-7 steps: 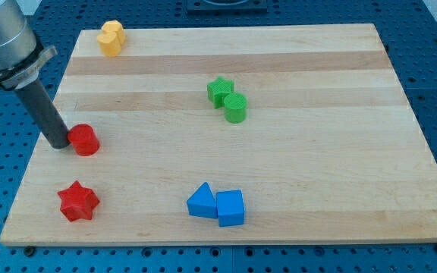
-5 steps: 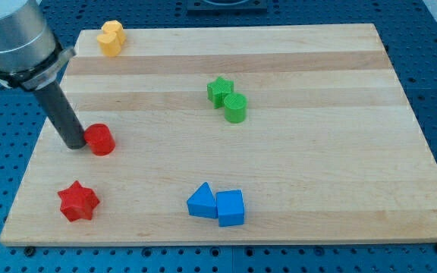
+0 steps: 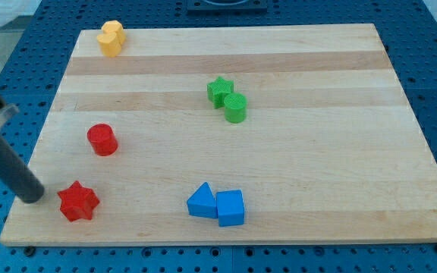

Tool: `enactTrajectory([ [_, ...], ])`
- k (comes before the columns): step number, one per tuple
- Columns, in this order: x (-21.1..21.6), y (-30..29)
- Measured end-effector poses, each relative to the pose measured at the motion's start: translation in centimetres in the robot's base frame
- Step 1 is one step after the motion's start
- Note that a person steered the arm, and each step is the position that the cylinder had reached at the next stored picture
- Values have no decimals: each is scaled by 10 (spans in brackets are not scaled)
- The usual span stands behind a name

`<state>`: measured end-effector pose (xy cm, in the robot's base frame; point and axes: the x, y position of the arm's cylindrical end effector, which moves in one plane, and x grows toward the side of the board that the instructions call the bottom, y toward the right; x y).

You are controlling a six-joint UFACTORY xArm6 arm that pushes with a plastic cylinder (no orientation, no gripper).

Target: Put red blocks together

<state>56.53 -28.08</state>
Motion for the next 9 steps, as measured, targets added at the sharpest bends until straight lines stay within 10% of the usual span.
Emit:
enactTrajectory([
  [2,47,4],
  [9,1,94],
])
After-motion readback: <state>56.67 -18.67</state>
